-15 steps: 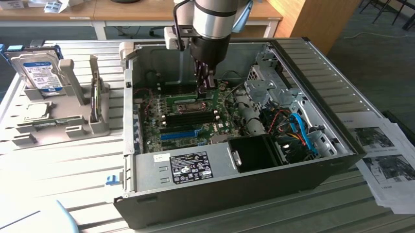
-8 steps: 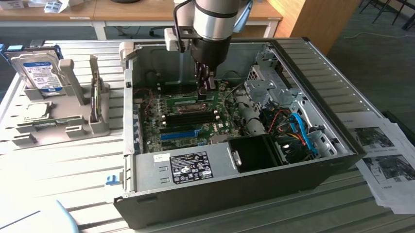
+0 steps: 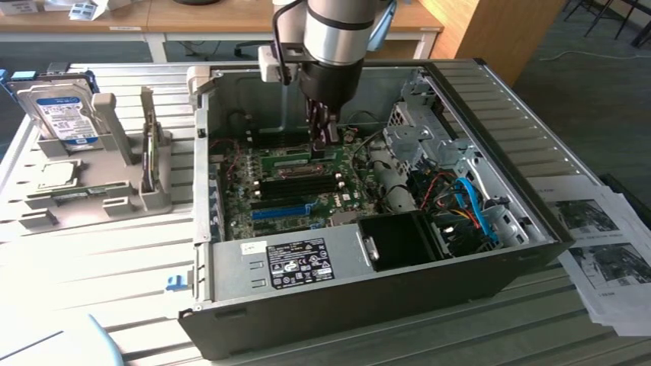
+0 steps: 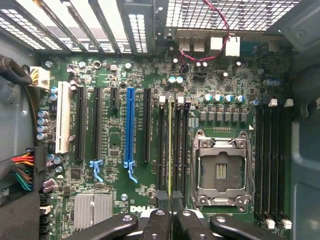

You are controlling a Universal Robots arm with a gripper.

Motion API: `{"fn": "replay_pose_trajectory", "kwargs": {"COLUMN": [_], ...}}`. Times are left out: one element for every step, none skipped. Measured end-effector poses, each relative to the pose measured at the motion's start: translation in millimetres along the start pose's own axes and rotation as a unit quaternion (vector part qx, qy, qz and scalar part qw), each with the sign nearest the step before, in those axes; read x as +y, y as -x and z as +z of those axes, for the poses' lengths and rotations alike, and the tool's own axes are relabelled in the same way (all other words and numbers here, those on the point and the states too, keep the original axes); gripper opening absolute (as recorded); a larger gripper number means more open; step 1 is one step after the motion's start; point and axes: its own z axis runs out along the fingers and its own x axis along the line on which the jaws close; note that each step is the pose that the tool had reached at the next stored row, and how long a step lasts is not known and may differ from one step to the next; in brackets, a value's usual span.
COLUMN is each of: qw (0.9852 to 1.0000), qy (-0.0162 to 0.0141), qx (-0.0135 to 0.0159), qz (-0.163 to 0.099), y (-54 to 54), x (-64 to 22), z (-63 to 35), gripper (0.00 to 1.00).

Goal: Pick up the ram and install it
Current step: 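Insert the ram into the slot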

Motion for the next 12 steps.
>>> {"fn": "replay_pose_trajectory", "kwargs": {"qw": [1.0000, 1.0000, 1.0000, 1.0000, 1.0000, 1.0000, 1.0000, 1.0000, 1.0000, 1.0000, 1.0000, 1.0000], "qy": [0.0000, 0.0000, 0.0000, 0.0000, 0.0000, 0.0000, 0.0000, 0.0000, 0.0000, 0.0000, 0.0000, 0.0000], "qx": [0.0000, 0.0000, 0.0000, 0.0000, 0.0000, 0.0000, 0.0000, 0.0000, 0.0000, 0.0000, 0.0000, 0.0000], "qz": [0.000, 0.000, 0.000, 0.000, 0.000, 0.000, 0.000, 0.000, 0.000, 0.000, 0.000, 0.000], "y": [-0.5, -0.8, -1.3, -1.6, -2.0, -2.4, -2.7, -2.7, -2.7, -2.8, -2.8, -2.8], "x": [0.0, 0.0, 0.0, 0.0, 0.0, 0.0, 0.0, 0.0, 0.0, 0.0, 0.0, 0.0], "z": [0.0, 0.0, 0.0, 0.0, 0.0, -0.1, -0.1, 0.0, 0.0, -0.1, 0.0, 0.0], "gripper": [0.11, 0.11, 0.11, 0.11, 0.11, 0.11, 0.11, 0.11, 0.11, 0.11, 0.11, 0.11]}}
